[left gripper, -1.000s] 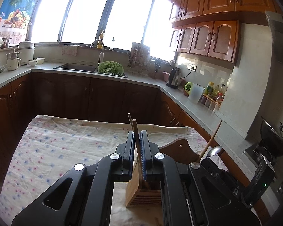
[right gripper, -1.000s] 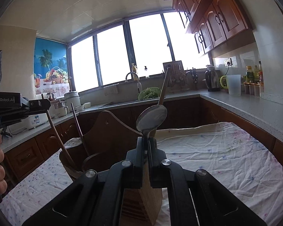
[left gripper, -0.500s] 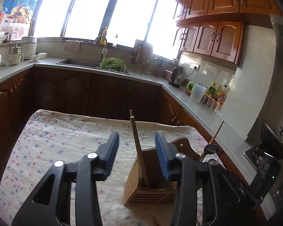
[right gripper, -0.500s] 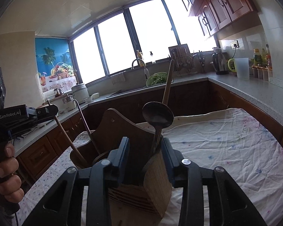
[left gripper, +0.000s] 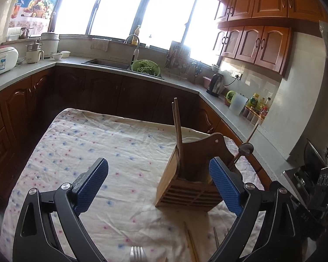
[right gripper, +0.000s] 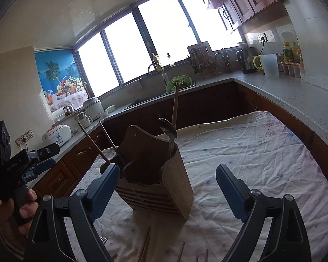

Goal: Organize utensils
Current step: 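Open both tools to release the chopstick and spoon in the holder, then move the left tool toward the steel fork while the right tool approaches the steel chopsticks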

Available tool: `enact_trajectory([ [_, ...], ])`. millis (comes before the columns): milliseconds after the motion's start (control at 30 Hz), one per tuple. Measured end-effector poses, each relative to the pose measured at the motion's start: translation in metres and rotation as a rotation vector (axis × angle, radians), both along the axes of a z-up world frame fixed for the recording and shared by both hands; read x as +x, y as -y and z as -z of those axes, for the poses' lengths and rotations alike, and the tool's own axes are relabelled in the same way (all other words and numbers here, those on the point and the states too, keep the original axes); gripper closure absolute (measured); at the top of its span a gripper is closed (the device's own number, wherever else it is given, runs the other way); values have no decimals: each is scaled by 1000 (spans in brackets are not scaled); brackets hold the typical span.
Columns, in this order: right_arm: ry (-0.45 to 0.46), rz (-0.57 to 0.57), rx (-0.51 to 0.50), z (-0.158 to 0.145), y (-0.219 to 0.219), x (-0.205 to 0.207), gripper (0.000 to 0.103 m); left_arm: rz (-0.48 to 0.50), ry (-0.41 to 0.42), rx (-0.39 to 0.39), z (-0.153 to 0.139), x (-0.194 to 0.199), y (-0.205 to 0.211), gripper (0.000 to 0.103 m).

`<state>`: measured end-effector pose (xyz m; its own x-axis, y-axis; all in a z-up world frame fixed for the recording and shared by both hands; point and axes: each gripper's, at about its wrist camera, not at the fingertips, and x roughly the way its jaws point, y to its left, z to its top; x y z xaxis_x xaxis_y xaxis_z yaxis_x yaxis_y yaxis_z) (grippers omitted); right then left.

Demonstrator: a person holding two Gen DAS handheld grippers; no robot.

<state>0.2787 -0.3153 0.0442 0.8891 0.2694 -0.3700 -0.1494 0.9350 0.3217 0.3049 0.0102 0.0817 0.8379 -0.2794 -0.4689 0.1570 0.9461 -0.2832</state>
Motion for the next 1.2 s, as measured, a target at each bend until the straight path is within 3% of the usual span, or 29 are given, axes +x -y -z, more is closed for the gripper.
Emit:
enact_trajectory([
  [233, -23, -22, -10, -7, 0, -49, 11, 11, -73, 26, 20, -49, -6, 7],
  [667, -107, -5, -24, 12, 9, -136, 11, 88, -132, 110, 50, -126, 0, 7],
  [1200, -219, 35, -39, 47, 17, -165, 11, 131, -214, 182, 89, -153, 8, 7],
])
